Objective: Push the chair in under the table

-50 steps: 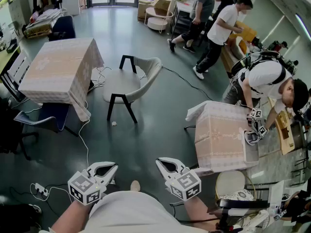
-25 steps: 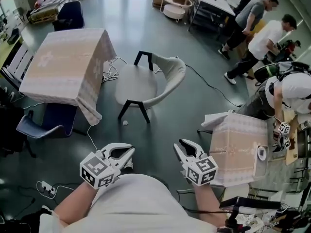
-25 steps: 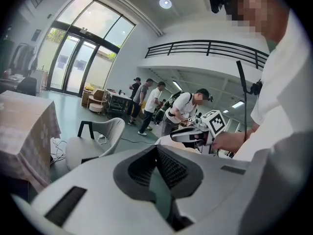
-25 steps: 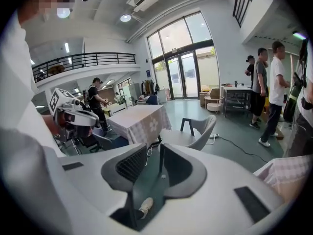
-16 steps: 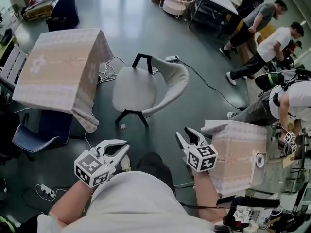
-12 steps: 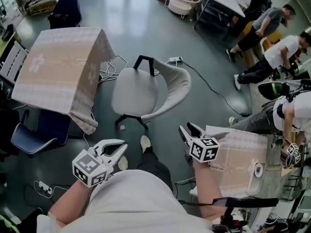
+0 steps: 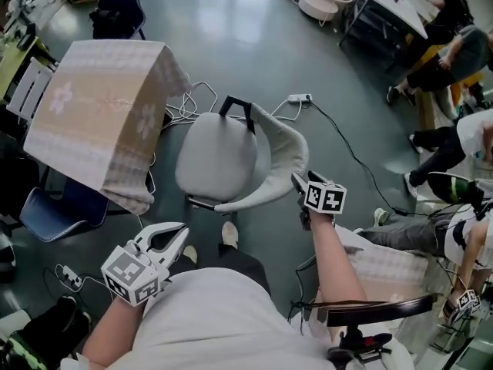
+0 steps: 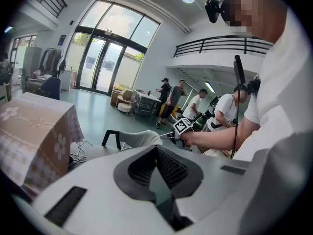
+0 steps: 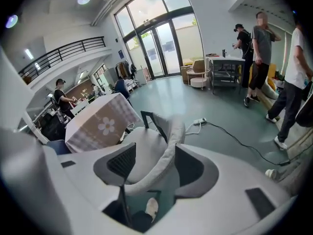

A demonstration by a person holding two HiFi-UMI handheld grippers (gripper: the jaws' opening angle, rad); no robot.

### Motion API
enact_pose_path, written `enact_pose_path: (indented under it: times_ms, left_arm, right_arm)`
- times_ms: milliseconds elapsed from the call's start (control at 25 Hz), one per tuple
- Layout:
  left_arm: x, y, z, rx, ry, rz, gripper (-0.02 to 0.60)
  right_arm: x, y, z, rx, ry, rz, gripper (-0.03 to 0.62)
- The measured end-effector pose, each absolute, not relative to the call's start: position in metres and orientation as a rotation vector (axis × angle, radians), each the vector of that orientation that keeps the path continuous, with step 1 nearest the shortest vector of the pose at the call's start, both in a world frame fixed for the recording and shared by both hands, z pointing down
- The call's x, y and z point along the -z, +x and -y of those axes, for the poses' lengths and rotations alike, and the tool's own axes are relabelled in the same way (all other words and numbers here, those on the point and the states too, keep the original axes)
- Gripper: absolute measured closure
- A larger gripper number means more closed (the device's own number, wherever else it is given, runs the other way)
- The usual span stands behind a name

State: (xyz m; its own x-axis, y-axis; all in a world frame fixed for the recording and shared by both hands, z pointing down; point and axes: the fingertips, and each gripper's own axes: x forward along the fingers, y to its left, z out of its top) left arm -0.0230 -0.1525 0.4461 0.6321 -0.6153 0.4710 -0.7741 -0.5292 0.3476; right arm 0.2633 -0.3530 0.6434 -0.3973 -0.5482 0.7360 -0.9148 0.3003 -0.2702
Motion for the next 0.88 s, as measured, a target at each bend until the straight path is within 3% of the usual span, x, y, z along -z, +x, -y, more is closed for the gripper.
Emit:
enact_pose_path:
  times_ms: [440,640,880]
  left_arm:
    - [-0.446,-0.049,0.184,-0.395,2.214,1.239,0.571]
    - [-0.446,-0.071,0.189,-0.38,2.203,1.26,0.571]
    - [-0.449,-0.1,0.202,-0.347,2.21,1.256,0.571]
  right_arm:
    - [-0.732,0.282,0.417,-1.2,1.316,1.879,0.344]
    - [-0.744,0.275,0.417,-1.183,1.326,1.803,0.461]
    - [-0.741,0.26,0.411,-1.139,1.294,1.784,0.484]
